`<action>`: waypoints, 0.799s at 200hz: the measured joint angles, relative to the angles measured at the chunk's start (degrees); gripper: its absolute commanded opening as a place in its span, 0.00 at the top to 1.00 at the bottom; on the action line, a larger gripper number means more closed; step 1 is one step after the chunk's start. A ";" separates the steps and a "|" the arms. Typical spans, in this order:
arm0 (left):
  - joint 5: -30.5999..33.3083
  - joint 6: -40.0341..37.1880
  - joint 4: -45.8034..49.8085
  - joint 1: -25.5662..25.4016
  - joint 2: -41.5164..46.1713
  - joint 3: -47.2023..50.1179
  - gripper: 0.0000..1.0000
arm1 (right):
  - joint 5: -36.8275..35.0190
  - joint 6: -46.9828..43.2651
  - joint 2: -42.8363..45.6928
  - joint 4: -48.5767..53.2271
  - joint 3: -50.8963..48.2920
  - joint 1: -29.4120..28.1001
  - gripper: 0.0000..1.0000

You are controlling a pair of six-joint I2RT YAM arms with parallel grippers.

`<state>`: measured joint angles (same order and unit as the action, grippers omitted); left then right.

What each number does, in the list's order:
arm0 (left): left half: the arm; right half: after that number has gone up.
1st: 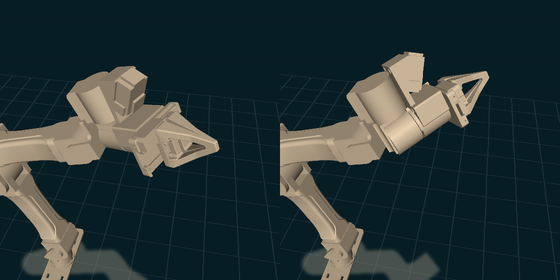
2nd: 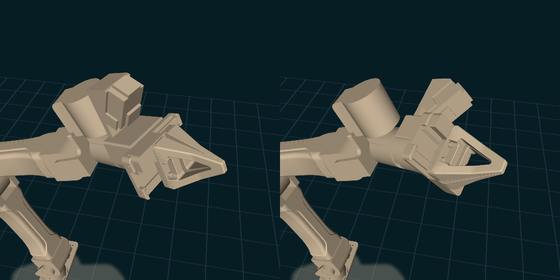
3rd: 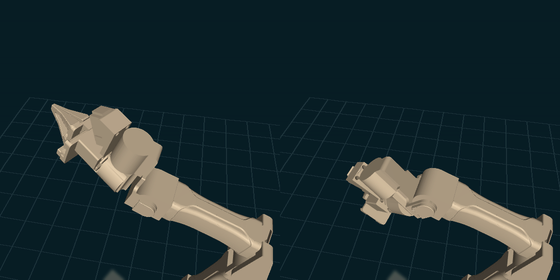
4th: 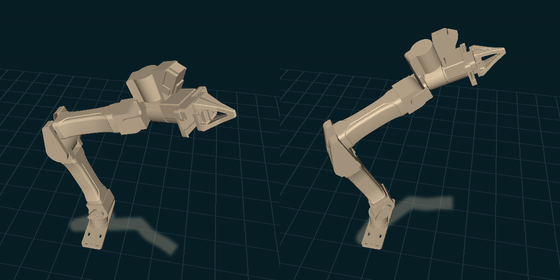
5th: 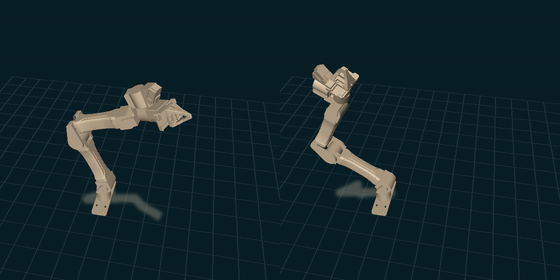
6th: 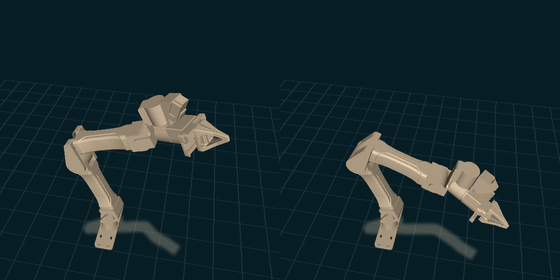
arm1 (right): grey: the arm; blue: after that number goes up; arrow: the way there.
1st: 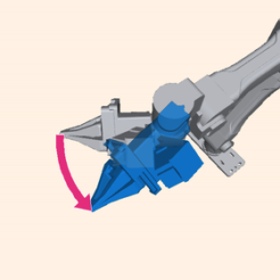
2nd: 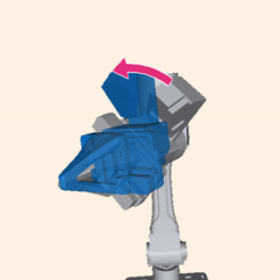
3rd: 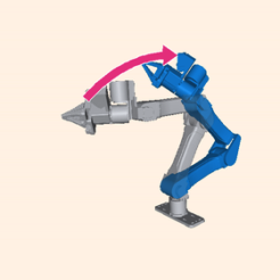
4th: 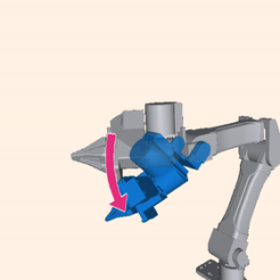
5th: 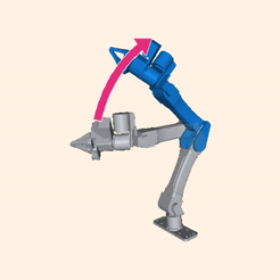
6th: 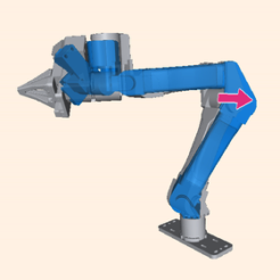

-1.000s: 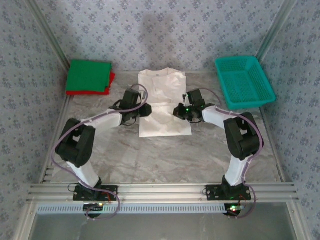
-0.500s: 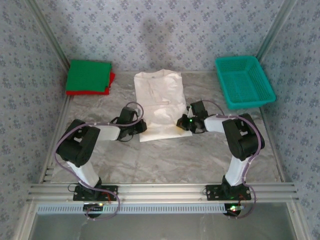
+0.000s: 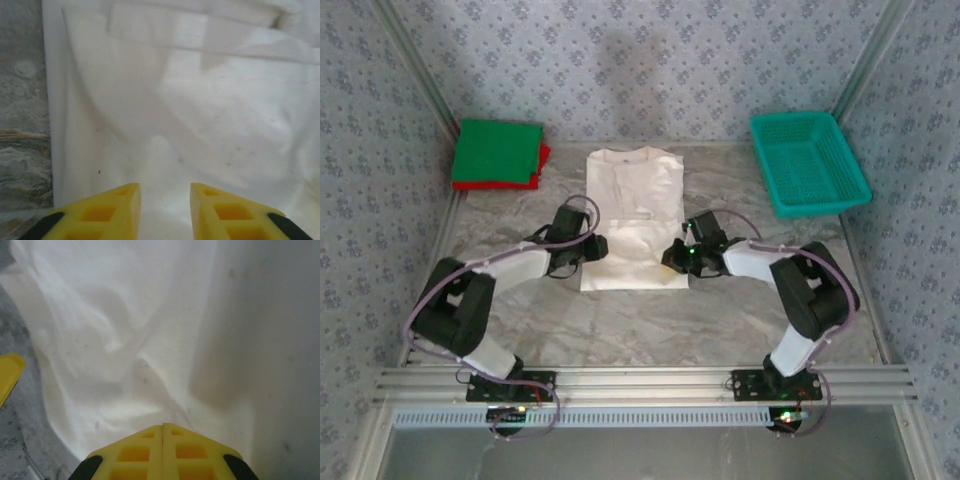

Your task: Fold and stack the t-shirts

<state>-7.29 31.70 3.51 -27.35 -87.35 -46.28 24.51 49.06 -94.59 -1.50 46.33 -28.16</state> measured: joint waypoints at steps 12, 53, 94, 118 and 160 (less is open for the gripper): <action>-0.09 0.55 1.18 0.35 5.09 0.85 0.51 | -0.76 -0.90 3.78 2.58 -0.02 1.09 0.75; -7.91 2.49 5.07 5.68 17.33 7.78 0.44 | -1.46 -4.00 16.04 7.76 -6.49 6.29 0.56; -16.37 3.76 8.09 7.34 17.09 16.81 0.45 | 0.24 -4.96 16.41 10.29 -13.57 8.94 0.56; -20.39 3.78 5.88 7.39 13.60 17.03 0.45 | 2.56 -4.94 13.42 7.74 -13.55 8.24 0.56; -23.52 4.00 1.14 7.39 9.38 17.22 0.44 | 4.39 -4.68 10.08 2.95 -13.55 5.90 0.55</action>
<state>-30.81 35.70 4.64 -19.97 -77.97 -29.06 28.91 44.38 -84.51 1.45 32.77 -22.26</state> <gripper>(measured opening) 0.560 0.449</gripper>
